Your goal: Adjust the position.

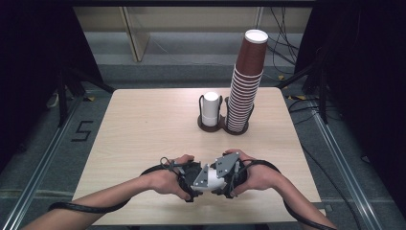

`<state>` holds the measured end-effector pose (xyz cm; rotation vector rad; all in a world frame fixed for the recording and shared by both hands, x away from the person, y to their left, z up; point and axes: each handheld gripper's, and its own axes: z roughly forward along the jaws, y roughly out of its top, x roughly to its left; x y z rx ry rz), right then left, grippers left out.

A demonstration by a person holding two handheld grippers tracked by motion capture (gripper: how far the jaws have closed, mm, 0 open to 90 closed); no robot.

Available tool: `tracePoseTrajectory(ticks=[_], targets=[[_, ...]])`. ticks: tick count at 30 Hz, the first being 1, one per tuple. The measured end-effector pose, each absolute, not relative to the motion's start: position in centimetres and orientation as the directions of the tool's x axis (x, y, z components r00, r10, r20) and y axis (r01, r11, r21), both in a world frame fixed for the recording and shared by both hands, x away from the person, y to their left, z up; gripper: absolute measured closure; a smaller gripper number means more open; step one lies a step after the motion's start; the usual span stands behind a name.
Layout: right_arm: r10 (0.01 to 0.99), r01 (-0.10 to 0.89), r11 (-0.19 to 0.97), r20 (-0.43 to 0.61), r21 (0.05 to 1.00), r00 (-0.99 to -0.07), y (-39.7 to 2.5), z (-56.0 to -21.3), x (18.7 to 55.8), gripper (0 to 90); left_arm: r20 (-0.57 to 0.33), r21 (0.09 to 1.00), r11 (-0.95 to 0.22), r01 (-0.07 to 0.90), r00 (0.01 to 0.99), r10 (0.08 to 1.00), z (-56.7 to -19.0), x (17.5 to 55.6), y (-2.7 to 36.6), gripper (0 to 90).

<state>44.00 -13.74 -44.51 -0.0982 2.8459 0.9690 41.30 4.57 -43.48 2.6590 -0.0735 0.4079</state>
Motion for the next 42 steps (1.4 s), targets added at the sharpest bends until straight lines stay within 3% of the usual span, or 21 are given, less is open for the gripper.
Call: tracePoseTrajectory(ticks=[13, 19, 20, 24, 27, 32, 36, 37, 42], targets=[[-0.036, -0.1, 0.803, -0.119, 0.588, -0.992, -13.3, -44.6, 44.0, 32.3, 0.293, 0.418, -0.9, -0.126, 0.956, 0.002, -43.3, 41.1, 4.2, 27.0], [-0.021, -0.076, 0.811, -0.101, 0.58, -0.995, -13.3, -44.7, 43.8, 33.7, 0.289, 0.419, -0.9, -0.122, 0.957, 0.005, -43.4, 41.1, 4.2, 26.5], [-0.049, -0.112, 0.806, -0.123, 0.582, -0.991, -13.3, -44.8, 44.0, 33.8, 0.291, 0.421, -0.899, -0.124, 0.957, 0.004, -43.5, 41.1, 4.2, 26.1], [-0.061, -0.132, 0.799, -0.14, 0.586, -0.988, -13.3, -44.9, 44.0, 33.2, 0.288, 0.451, -0.885, -0.119, 0.958, 0.017, -43.7, 41.2, 4.4, 23.0], [-0.05, -0.135, 0.796, -0.159, 0.59, -0.986, -13.5, -44.8, 44.0, 33.1, 0.282, 0.442, -0.892, -0.095, 0.959, 0.038, -43.8, 41.4, 4.6, 13.6], [-0.044, -0.141, 0.791, -0.175, 0.595, -0.984, -13.9, -44.7, 43.9, 33.1, 0.293, 0.482, -0.873, -0.072, 0.953, 0.083, -43.6, 41.5, 5.2, 5.7], [0.02, -0.071, 0.794, -0.143, 0.604, -0.99, -14.5, -44.8, 43.8, 33.0, 0.292, 0.493, -0.868, -0.065, 0.952, 0.094, -43.5, 41.4, 5.5, 2.4], [-0.005, -0.107, 0.784, -0.166, 0.611, -0.986, -14.5, -44.8, 44.1, 33.0, 0.293, 0.495, -0.866, -0.066, 0.951, 0.095, -43.5, 41.4, 5.6, 2.1], [0.017, -0.101, 0.764, -0.176, 0.637, -0.984, -15.1, -44.9, 44.4, 33.0, 0.296, 0.525, -0.849, -0.063, 0.949, 0.113, -43.4, 41.4, 6.2, 2.2]])
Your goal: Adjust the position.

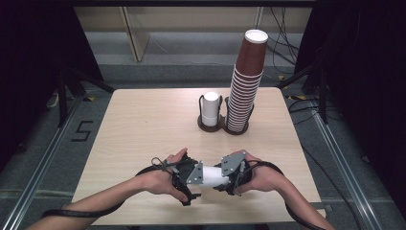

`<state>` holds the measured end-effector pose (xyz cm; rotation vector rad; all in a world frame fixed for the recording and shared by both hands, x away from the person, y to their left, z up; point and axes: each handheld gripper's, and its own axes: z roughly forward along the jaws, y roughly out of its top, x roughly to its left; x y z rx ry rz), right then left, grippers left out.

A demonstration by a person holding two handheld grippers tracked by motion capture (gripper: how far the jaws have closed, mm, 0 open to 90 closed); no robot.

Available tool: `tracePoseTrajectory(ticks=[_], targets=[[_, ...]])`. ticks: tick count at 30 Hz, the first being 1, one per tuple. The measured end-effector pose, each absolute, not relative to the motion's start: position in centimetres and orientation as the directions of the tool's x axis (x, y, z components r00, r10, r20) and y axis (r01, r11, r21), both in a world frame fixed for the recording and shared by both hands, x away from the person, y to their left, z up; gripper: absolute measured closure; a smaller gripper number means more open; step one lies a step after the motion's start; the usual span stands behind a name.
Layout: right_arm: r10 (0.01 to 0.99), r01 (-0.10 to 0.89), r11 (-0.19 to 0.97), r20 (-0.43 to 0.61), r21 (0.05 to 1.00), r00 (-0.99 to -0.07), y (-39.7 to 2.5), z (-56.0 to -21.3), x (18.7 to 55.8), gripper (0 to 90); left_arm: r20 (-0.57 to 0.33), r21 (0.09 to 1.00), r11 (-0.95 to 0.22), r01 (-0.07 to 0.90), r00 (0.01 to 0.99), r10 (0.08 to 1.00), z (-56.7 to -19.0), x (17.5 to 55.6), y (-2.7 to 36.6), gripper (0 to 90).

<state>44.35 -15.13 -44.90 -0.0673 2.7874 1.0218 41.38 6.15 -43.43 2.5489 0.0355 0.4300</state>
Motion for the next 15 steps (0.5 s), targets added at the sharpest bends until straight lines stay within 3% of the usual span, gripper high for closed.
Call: tracePoseTrajectory(ticks=[2, 15], targets=[[0.067, -0.054, 0.758, -0.16, 0.65, -0.985, -15.6, -44.9, 44.1, 33.0, 0.297, 0.535, -0.843, -0.055, 0.946, 0.127, -43.4, 41.4, 6.4, 2.4], [0.201, -0.015, 0.626, -0.18, 0.78, -0.963, -18.0, -45.3, 43.6, 33.0, 0.256, 0.667, -0.745, 0.004, 0.938, 0.234, -43.3, 41.8, 8.5, 3.1]])
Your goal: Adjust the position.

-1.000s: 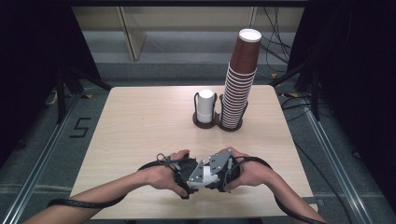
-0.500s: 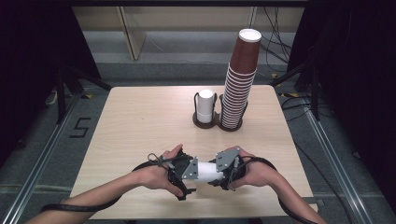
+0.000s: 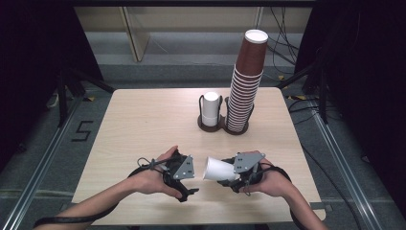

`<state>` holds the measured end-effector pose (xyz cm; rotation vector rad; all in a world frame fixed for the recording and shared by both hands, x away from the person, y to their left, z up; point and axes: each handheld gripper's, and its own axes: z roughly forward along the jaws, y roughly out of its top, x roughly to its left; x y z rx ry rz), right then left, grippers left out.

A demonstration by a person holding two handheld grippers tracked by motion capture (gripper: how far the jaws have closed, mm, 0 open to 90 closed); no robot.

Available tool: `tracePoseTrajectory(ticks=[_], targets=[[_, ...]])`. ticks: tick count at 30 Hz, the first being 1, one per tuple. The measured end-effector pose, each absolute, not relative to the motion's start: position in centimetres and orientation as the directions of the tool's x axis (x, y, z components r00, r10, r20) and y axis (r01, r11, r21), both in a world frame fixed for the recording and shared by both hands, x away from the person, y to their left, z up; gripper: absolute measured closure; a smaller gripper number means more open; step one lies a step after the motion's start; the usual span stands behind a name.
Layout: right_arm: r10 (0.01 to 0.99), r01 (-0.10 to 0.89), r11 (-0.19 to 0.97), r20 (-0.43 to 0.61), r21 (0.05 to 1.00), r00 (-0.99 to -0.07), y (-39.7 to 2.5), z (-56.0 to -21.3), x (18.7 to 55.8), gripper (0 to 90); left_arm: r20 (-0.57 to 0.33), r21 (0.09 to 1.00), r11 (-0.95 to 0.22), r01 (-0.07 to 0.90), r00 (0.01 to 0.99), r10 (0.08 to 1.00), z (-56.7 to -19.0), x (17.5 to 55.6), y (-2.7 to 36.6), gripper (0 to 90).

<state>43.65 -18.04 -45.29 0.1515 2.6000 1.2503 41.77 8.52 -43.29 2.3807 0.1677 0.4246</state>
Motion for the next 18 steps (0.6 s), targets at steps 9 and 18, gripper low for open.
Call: tracePoseTrajectory(ticks=[9, 18], targets=[[0.317, 0.0, 0.506, -0.186, 0.863, -0.93, -19.3, -45.6, 43.2, 33.0, 0.186, 0.801, -0.595, 0.061, 0.92, 0.345, -43.1, 41.8, 8.9, 2.7], [0.384, 0.013, 0.412, -0.16, 0.911, -0.909, -19.1, -45.8, 43.0, 32.9, 0.017, 0.88, -0.438, 0.187, 0.907, 0.421, -43.0, 42.5, 9.4, 2.9]])
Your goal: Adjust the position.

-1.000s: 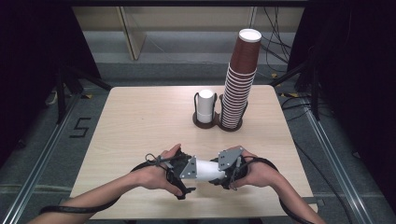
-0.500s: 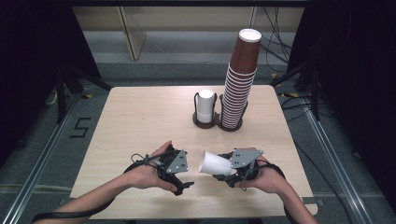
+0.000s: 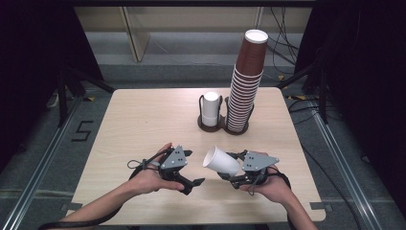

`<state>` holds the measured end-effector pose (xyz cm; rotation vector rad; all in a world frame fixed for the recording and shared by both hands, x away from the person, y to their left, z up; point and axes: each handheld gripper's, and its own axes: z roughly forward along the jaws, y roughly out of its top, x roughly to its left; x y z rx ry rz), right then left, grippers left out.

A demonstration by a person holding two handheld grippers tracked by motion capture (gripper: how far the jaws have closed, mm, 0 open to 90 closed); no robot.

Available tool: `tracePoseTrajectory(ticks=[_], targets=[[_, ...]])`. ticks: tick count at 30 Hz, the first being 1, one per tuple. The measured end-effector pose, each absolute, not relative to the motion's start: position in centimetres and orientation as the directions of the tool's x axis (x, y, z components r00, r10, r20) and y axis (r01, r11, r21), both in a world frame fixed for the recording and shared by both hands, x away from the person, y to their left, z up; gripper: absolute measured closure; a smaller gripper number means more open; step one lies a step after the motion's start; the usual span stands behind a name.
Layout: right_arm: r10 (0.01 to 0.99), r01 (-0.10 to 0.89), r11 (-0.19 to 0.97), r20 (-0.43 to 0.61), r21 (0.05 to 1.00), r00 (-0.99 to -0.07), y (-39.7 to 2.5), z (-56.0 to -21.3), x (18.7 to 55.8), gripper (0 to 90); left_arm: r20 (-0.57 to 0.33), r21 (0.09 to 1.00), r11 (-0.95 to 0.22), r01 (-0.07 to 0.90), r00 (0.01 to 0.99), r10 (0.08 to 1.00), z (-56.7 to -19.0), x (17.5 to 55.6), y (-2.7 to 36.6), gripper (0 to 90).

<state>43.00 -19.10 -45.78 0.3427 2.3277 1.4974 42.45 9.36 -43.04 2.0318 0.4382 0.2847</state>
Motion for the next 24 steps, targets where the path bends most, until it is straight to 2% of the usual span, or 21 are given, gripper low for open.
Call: tracePoseTrajectory(ticks=[2, 5, 12, 20, 24], targets=[[0.384, -0.018, 0.409, -0.19, 0.913, -0.904, -19.1, -45.9, 43.1, 32.9, -0.024, 0.892, -0.4, 0.212, 0.904, 0.426, -43.0, 42.6, 9.4, 3.2], [0.391, 0.005, 0.372, -0.152, 0.928, -0.908, -19.1, -46.0, 43.0, 32.9, -0.052, 0.903, -0.365, 0.228, 0.9, 0.433, -43.0, 42.8, 9.5, 3.4], [0.387, -0.013, 0.356, -0.16, 0.934, -0.908, -18.8, -47.1, 42.8, 32.9, -0.043, 0.904, -0.366, 0.221, 0.899, 0.436, -43.1, 43.4, 9.1, 4.3], [0.367, -0.022, 0.347, -0.158, 0.937, -0.917, -18.3, -47.3, 42.5, 32.9, -0.121, 0.905, -0.336, 0.26, 0.916, 0.383, -43.5, 44.5, 7.9, 5.1], [0.362, -0.027, 0.348, -0.161, 0.937, -0.918, -18.2, -47.3, 42.4, 33.0, -0.116, 0.9, -0.354, 0.253, 0.924, 0.364, -43.5, 44.9, 7.3, 4.8]])
